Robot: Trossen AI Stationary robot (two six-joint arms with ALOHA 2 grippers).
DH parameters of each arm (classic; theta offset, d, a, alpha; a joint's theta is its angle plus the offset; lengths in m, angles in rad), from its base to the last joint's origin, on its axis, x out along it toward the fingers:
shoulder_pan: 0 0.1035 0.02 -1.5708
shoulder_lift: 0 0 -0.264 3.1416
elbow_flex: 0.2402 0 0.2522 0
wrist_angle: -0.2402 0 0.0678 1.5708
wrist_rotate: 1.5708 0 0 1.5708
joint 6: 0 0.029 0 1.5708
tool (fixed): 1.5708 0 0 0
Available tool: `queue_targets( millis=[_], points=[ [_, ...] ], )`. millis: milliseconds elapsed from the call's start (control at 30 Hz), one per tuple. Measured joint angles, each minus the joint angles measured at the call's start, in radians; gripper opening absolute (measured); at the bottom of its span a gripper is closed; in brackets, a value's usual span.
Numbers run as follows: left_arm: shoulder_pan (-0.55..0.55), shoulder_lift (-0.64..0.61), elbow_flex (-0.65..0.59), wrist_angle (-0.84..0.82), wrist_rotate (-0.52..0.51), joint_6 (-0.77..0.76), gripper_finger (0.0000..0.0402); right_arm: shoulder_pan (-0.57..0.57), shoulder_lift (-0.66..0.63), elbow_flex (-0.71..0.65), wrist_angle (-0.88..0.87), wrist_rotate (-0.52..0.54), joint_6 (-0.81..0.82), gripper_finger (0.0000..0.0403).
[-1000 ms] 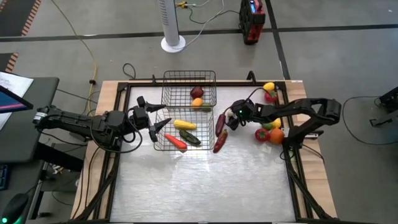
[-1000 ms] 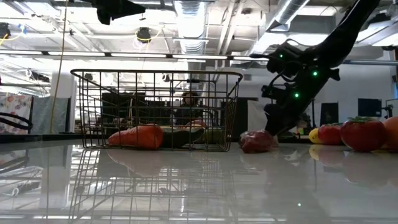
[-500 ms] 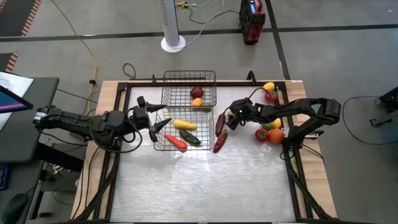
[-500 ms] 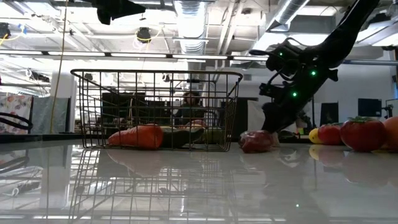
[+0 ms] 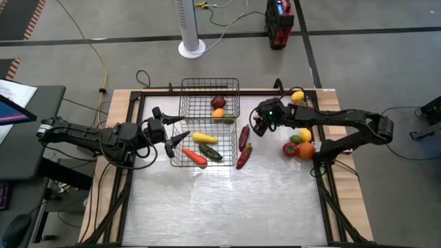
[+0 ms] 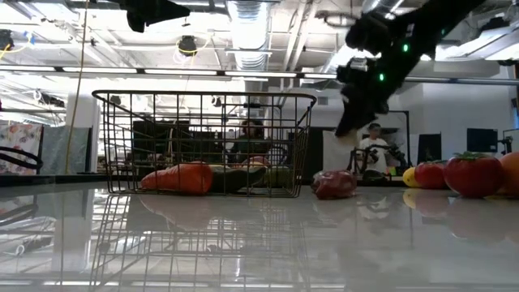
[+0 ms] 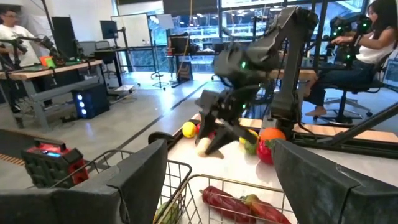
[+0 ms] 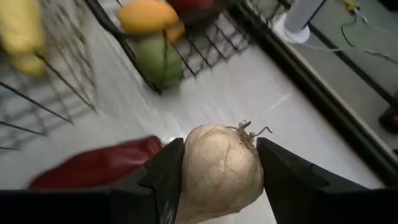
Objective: Sort produce into baskets
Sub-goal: Put the garlic into the bottom wire basket
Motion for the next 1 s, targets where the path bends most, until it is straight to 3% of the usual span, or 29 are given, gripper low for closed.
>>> queue_targets(
  millis=[333,633,1000],
  points=[
    [0.000,0.000,0.000,0.003,0.000,0.006,0.0279,0.117,-0.071,0.072,-0.011,-0.002,0.008,0.0219],
    [0.000,0.000,0.000,0.004,-0.002,0.006,0.0279,0.267,-0.040,0.075,0.204,-0.008,0.003,0.0219],
    [0.000,0.000,0.000,0.012,-0.011,0.010,0.0279,0.361,0.052,0.075,0.427,-0.058,0.004,0.0220]
  ],
)
